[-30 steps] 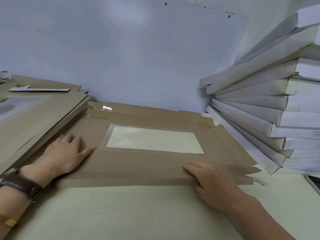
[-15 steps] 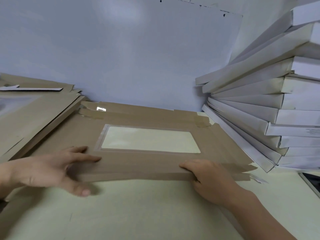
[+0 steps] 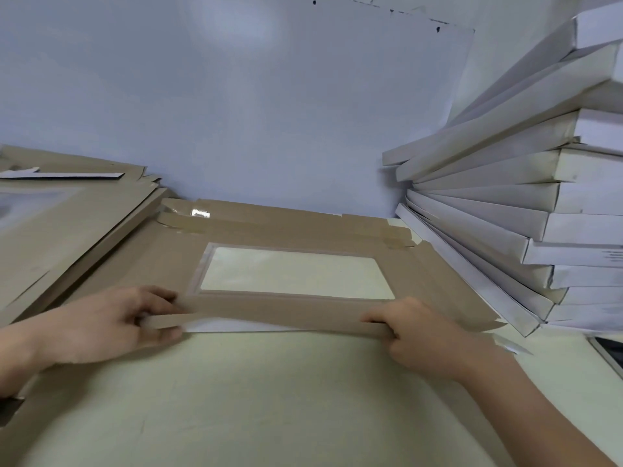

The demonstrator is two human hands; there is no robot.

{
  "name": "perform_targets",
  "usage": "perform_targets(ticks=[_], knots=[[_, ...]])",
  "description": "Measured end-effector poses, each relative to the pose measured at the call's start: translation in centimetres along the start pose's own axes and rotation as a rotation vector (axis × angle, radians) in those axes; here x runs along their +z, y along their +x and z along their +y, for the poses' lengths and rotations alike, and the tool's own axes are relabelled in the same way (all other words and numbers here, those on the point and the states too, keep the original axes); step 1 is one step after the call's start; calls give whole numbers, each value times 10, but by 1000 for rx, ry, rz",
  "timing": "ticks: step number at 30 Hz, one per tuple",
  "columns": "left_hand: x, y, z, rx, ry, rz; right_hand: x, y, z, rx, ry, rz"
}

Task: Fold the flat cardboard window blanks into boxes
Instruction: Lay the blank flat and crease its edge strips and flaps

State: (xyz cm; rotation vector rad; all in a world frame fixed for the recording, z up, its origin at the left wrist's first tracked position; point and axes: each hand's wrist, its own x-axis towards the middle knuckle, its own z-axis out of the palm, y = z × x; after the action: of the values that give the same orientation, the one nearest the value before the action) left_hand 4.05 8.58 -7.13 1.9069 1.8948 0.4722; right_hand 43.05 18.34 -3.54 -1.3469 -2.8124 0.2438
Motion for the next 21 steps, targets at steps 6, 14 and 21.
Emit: perform_targets(ticks=[6,14,21], knots=[[-10,0,9,-17,40,-11,-15,4,16,39,14,-79],[-28,0,15,-70,176,-84,-40,5,29,101,19,-183],[-36,5,34,-259,162,7,-42,13,36,111,23,-148]])
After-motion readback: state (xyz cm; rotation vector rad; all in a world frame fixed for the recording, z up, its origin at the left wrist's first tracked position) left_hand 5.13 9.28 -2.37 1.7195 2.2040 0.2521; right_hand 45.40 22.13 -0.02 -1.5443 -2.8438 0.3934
